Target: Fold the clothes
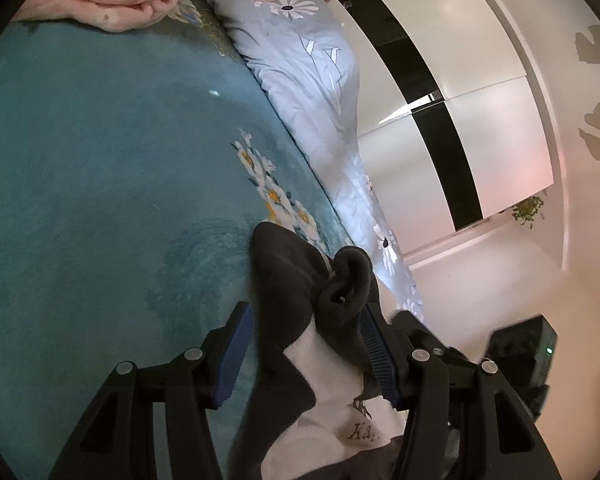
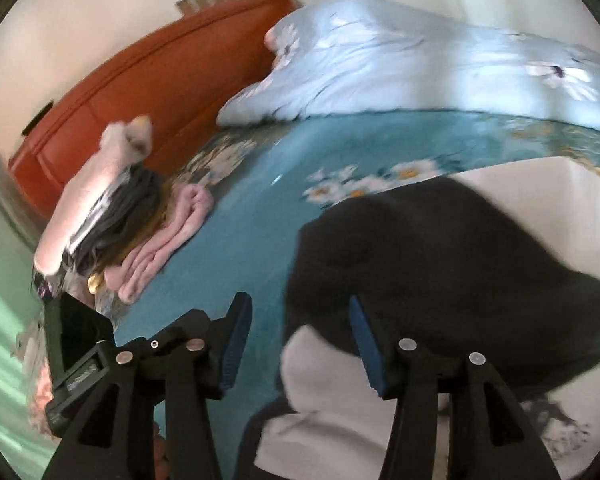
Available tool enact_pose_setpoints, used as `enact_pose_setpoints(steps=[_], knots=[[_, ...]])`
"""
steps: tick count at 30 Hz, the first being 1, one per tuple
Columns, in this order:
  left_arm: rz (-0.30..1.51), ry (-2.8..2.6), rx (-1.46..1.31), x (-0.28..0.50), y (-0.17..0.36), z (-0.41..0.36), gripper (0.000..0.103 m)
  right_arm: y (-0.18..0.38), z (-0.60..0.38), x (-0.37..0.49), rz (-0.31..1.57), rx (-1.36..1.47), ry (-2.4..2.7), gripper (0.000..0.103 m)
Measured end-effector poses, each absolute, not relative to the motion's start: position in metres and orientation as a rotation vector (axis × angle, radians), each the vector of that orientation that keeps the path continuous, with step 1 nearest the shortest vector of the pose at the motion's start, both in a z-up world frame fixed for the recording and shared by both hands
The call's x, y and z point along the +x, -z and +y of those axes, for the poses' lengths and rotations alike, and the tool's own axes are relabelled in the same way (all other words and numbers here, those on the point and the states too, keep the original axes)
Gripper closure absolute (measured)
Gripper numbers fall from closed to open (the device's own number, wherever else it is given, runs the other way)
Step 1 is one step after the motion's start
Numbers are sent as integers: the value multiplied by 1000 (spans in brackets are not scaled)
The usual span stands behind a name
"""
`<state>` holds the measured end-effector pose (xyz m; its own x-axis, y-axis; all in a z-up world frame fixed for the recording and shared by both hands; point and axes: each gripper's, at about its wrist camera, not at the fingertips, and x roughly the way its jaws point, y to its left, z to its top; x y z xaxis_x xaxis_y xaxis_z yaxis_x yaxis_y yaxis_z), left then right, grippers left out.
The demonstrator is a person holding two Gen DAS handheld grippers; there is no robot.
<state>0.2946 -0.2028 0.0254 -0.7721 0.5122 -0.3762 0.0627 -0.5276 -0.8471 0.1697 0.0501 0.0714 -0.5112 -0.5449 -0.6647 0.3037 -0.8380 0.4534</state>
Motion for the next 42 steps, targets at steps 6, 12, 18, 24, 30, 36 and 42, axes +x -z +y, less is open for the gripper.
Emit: enact_pose_setpoints(steps=[6,12,18,24,30,36,42], knots=[[-1180,-2367,-903,263,-36,-174,43,-74,90,177,-474,1173,2356,51],[-1118,-2300,-947,237,-30,-145,45,-62,128,180,-612,1217,2412,51],[-1091,-2348,-971,243,-29,-138,82,-59,151,181,-804,1234,2395,51],[-1110,-2295,-764,278,-72,-149,82,-84,162,189,-798,1140,2429,51],[-1144,-2383,-1118,271,-19,-158,82,-85,180,194,-818,1136,2478,50],[-1306,-2282,-1120,271,1,-175,82,-92,188,183,-776,1132,2522,50],[-1329,-2240,-1147,272,4,-180,79,-109,184,149,-521,1055,2682,50]])
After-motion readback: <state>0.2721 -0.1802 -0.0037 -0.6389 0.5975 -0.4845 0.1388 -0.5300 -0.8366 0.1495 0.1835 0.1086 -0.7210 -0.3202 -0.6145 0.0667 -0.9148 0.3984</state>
